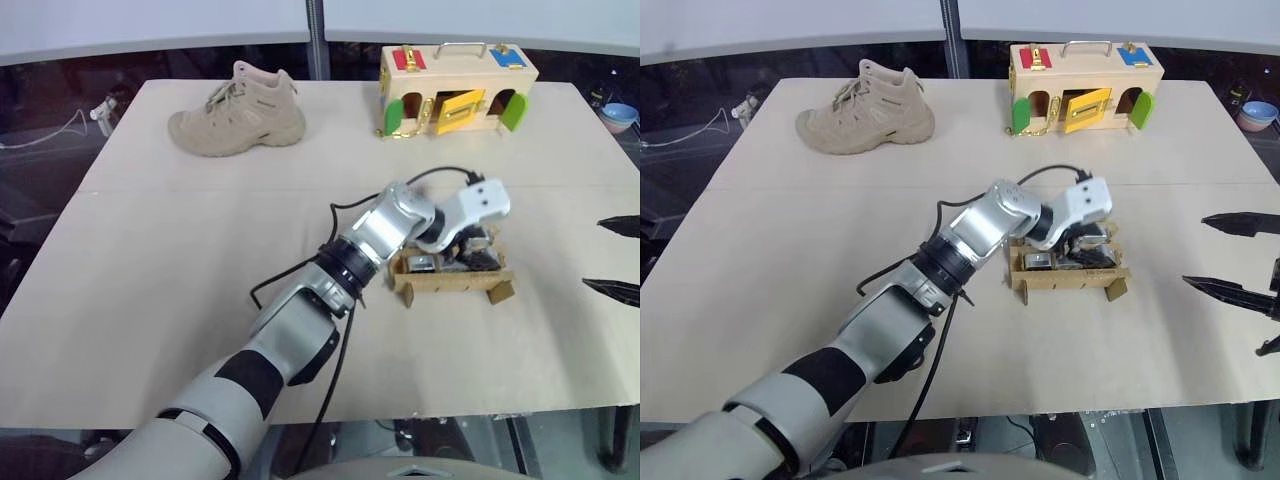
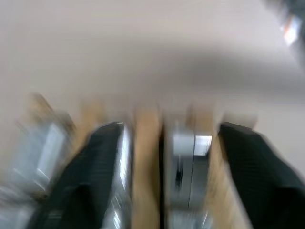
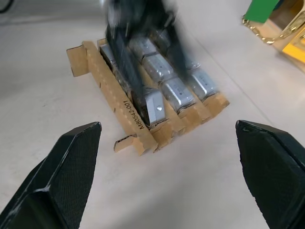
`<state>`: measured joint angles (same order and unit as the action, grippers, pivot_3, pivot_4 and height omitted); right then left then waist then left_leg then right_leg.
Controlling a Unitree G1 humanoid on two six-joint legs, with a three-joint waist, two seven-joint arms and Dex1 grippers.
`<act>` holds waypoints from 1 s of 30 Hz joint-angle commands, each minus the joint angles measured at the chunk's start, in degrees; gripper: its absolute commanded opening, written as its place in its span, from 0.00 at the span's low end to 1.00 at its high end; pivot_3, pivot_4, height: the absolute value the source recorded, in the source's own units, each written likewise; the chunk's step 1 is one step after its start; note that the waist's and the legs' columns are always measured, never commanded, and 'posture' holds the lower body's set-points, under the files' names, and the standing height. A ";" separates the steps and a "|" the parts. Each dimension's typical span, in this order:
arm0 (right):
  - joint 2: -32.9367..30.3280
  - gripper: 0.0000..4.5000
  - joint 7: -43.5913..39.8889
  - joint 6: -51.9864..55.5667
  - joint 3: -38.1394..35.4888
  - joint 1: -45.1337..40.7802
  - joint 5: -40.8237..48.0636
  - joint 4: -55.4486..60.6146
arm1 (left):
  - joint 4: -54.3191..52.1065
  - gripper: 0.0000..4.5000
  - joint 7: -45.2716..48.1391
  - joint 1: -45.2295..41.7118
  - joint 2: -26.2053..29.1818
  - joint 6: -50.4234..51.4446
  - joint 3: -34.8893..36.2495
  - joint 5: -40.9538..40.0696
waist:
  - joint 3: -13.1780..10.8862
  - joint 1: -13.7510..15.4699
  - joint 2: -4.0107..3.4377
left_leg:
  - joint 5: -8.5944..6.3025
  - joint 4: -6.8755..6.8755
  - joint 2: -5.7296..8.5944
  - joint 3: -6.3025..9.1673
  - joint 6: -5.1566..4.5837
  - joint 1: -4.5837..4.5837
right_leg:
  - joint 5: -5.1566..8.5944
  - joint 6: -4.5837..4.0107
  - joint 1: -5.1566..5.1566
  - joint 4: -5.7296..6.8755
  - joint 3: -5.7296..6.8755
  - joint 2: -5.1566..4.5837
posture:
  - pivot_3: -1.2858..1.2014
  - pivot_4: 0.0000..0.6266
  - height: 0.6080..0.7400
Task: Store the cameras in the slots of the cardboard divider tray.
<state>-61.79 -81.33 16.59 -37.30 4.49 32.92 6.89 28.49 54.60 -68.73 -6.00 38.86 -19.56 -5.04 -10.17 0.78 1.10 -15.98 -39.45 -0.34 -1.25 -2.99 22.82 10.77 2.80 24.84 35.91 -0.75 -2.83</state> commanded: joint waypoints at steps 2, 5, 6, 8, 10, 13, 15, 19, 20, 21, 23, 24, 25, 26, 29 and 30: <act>0.98 1.00 0.70 -0.45 -3.40 1.60 0.80 1.98 | -9.57 0.92 -2.06 -3.84 1.31 7.71 9.22 -7.48 | 0.02 -0.01 -0.03 | 0.00 0.00 0.00 0.00 0.00 -0.02 | 0.01 0.01 -0.01 -0.01 0.01 0.00 | 0.52 0.24 1.00; 1.78 1.00 1.69 -0.79 -2.68 2.63 0.37 3.21 | -13.11 0.92 -1.99 -1.34 4.17 9.17 8.12 -7.76 | 0.08 -0.23 -0.13 | 0.00 0.04 0.00 0.00 0.01 -0.10 | 0.05 0.08 -0.02 0.01 -0.01 0.03 | 0.52 0.24 1.00; 1.91 1.00 2.01 -0.43 -2.66 2.88 0.59 3.84 | -14.02 0.92 -1.91 0.13 4.83 8.31 6.61 -7.26 | 0.09 -0.24 -0.15 | 0.00 0.04 0.00 -0.01 0.01 -0.13 | 0.05 0.09 -0.03 0.05 -0.03 0.05 | 0.52 0.24 1.00; 2.03 1.00 2.44 0.15 -2.99 3.30 0.98 4.58 | -15.11 0.92 -1.85 3.41 5.30 5.75 2.77 -5.76 | 0.09 -0.16 -0.15 | 0.01 0.03 0.00 -0.03 0.01 -0.17 | 0.06 0.11 -0.03 0.10 -0.05 0.05 | 0.52 0.24 1.00; 2.11 1.00 2.77 0.92 -3.93 4.09 1.20 5.08 | -14.71 0.92 -1.95 6.41 5.33 2.87 -1.52 -3.61 | 0.09 0.02 -0.15 | 0.01 0.01 0.01 -0.02 0.02 -0.17 | 0.05 0.10 -0.04 0.13 -0.04 0.04 | 0.52 0.24 1.00; 2.54 1.00 2.96 1.65 -5.53 5.92 1.32 6.39 | -12.77 0.92 -1.51 8.56 4.98 1.02 -4.96 -2.33 | 0.08 0.26 -0.13 | 0.01 -0.03 0.06 0.00 0.02 -0.11 | 0.00 0.01 -0.07 0.11 -0.03 -0.01 | 0.52 0.24 1.00; 3.07 1.00 3.41 2.30 -6.64 7.38 1.70 8.09 | -11.24 0.92 -0.96 8.79 5.28 -0.17 -7.03 -1.25 | 0.08 0.15 -0.13 | 0.01 -0.04 0.07 -0.01 0.02 -0.04 | -0.01 0.02 -0.04 0.04 -0.04 -0.03 | 0.52 0.24 1.00; 4.39 1.00 5.17 3.89 -8.22 9.71 2.30 12.13 | -7.49 0.92 0.12 8.10 5.60 -3.70 -9.49 0.94 | 0.08 0.01 -0.14 | 0.00 -0.03 0.06 -0.01 0.01 -0.06 | 0.00 0.02 -0.04 0.02 -0.04 -0.02 | 0.52 0.24 1.00; 4.70 1.00 5.68 4.25 -8.42 10.17 2.45 13.09 | -6.72 0.92 0.30 7.92 5.45 -4.18 -9.64 1.15 | 0.08 -0.02 -0.14 | 0.00 -0.03 0.05 -0.01 0.01 -0.08 | 0.00 0.02 -0.04 0.02 -0.04 -0.01 | 0.52 0.24 1.00; 5.00 1.00 6.18 4.55 -8.57 10.61 2.53 13.96 | -5.83 0.92 0.66 7.72 5.32 -5.01 -10.01 1.50 | 0.08 -0.01 -0.13 | 0.00 -0.03 0.05 -0.01 0.01 -0.08 | 0.00 0.03 -0.04 0.03 -0.04 -0.01 | 0.52 0.24 1.00; 5.42 1.00 7.03 5.10 -8.80 11.23 2.70 15.31 | -4.48 0.92 1.32 7.49 5.10 -6.43 -10.57 2.12 | 0.08 0.00 -0.13 | 0.00 -0.03 0.05 0.00 0.00 -0.09 | 0.07 0.14 -0.05 0.03 -0.02 0.00 | 0.52 0.24 1.00; 5.59 1.00 7.52 5.45 -8.88 11.45 2.79 15.95 | -3.61 0.92 1.46 7.40 4.74 -7.14 -10.76 2.46 | 0.08 0.01 -0.13 | 0.00 -0.03 0.05 -0.01 0.00 -0.09 | 0.11 0.19 -0.05 0.03 -0.03 0.00 | 0.52 0.24 1.00; 5.70 1.00 7.94 5.74 -8.96 11.62 2.88 16.49 | -2.65 0.92 1.39 7.30 4.39 -7.94 -10.94 2.91 | 0.08 0.01 -0.13 | 0.00 -0.03 0.05 -0.01 0.00 -0.10 | 0.11 0.20 -0.05 0.04 -0.03 0.00 | 0.52 0.24 1.00; 5.82 1.00 8.35 6.03 -9.06 11.77 2.97 16.95 | -1.53 0.86 1.11 7.19 4.03 -9.00 -11.20 3.47 | 0.08 0.02 -0.13 | 0.00 -0.03 0.05 -0.01 0.00 -0.10 | 0.11 0.19 -0.05 0.04 -0.03 0.00 | 0.52 0.24 1.00; 6.13 1.00 9.29 6.79 -9.40 12.08 3.17 18.02 | 1.08 0.66 0.90 6.77 2.85 -10.88 -11.12 4.35 | 0.08 0.07 -0.13 | 0.00 -0.03 0.06 0.00 0.00 -0.06 | 0.02 0.05 -0.05 0.03 -0.02 -0.01 | 0.52 0.24 1.00; 6.19 1.00 9.55 7.01 -9.53 12.22 3.25 18.33 | 1.73 0.57 1.03 6.62 2.52 -11.45 -10.87 4.53 | 0.08 0.08 -0.13 | 0.00 -0.03 0.06 0.00 0.00 -0.06 | 0.00 0.03 -0.05 0.02 -0.02 -0.01 | 0.52 0.24 1.00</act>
<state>-55.83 -72.50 23.25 -43.88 16.56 34.96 23.62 29.83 55.53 -60.60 -2.36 29.29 -30.45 -1.05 -10.09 0.87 0.97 -15.98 -39.49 -0.28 -1.25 -3.00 22.77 10.77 2.83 24.79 35.93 -0.77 -2.84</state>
